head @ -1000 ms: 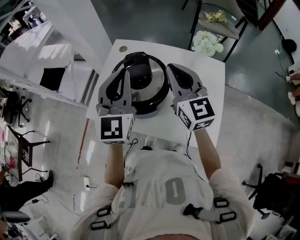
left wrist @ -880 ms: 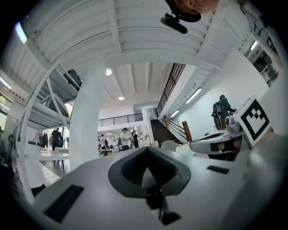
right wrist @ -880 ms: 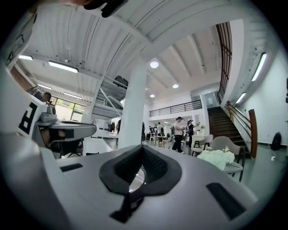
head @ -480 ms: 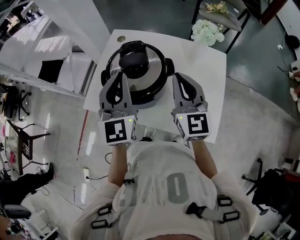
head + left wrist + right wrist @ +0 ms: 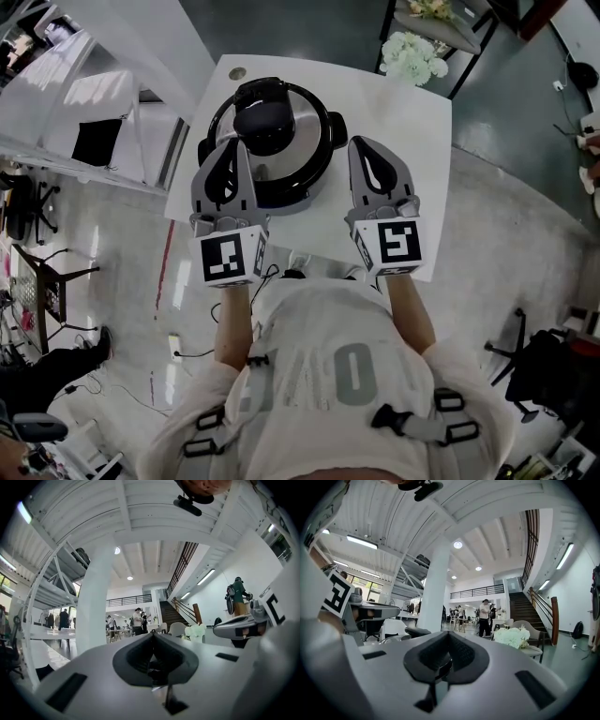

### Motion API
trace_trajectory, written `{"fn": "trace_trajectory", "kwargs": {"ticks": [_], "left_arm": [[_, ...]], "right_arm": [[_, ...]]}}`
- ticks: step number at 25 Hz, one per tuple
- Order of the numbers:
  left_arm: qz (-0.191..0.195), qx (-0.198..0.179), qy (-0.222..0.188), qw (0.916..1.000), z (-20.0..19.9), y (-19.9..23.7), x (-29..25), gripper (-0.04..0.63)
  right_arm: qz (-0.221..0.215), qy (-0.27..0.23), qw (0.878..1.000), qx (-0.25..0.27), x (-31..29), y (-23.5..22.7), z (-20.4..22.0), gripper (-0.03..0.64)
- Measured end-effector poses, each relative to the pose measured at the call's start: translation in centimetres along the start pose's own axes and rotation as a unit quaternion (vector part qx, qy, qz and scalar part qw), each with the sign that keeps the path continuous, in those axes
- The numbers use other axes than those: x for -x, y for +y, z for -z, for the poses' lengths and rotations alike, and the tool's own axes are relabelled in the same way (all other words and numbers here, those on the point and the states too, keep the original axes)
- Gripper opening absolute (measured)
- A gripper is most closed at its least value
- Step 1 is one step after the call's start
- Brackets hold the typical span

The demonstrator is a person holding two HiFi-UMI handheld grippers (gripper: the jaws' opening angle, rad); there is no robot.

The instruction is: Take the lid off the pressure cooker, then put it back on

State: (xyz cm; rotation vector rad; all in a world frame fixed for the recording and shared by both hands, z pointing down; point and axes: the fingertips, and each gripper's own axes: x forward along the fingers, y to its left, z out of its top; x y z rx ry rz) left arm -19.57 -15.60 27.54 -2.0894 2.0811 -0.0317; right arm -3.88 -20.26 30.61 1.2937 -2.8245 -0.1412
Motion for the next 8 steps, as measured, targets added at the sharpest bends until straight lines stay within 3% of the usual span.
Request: {"fn": "trace_trajectory", "kwargs": {"ticks": [8], "left_arm": [[0.002,0.000,0.012,0.9999,0.58,0.36,-0.33,0.018]], "right_arm": [[0.003,0.004,1.000,0.001,-0.53,-0.08,0.27,0.009]]}}
